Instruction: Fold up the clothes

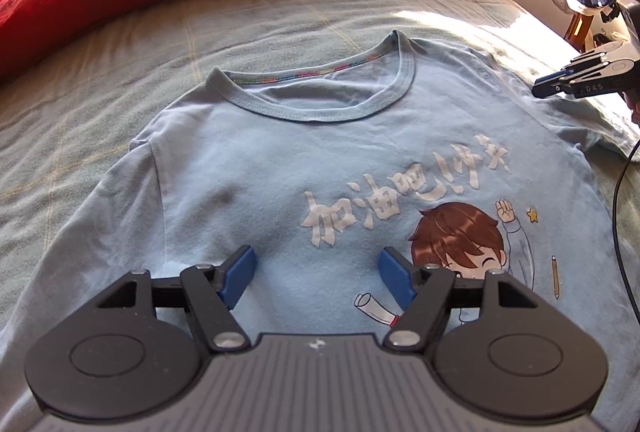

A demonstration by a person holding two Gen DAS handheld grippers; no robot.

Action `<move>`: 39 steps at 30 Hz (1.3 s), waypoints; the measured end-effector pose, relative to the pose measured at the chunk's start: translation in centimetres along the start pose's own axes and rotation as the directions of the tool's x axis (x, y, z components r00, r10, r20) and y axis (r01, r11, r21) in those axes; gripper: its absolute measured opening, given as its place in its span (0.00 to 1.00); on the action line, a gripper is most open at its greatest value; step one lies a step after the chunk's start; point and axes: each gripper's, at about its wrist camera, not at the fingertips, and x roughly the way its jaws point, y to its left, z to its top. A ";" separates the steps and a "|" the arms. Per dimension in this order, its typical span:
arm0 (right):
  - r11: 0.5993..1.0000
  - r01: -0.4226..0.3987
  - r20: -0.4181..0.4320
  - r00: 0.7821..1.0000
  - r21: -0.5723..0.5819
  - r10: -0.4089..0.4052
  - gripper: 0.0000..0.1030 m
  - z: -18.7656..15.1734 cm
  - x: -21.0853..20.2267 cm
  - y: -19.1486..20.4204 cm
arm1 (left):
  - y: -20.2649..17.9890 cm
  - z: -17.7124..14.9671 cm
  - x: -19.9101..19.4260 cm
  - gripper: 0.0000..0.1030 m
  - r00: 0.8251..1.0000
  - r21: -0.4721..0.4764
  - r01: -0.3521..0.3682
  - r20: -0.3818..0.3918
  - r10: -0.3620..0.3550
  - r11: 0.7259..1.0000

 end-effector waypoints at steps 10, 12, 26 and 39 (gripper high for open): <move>0.989 0.146 0.076 0.986 0.009 -0.146 0.01 2.0 0.4 0.7 | -0.1 0.2 0.1 0.69 1.000 0.010 -0.002 0.003 0.002 1.000; 0.990 0.122 0.076 0.989 0.069 -0.127 0.04 1.9 -0.6 0.0 | -0.1 0.2 0.1 0.69 1.000 0.013 -0.001 0.003 0.001 1.000; 0.964 -0.010 -0.009 1.000 0.266 0.013 0.26 2.5 1.4 1.6 | 0.0 0.0 0.2 0.73 1.000 0.017 -0.004 0.002 0.004 1.000; 0.943 -0.156 0.050 0.988 0.293 0.148 0.27 -3.9 -4.4 4.6 | -0.6 0.0 0.3 0.77 0.999 0.010 -0.043 0.008 0.043 0.999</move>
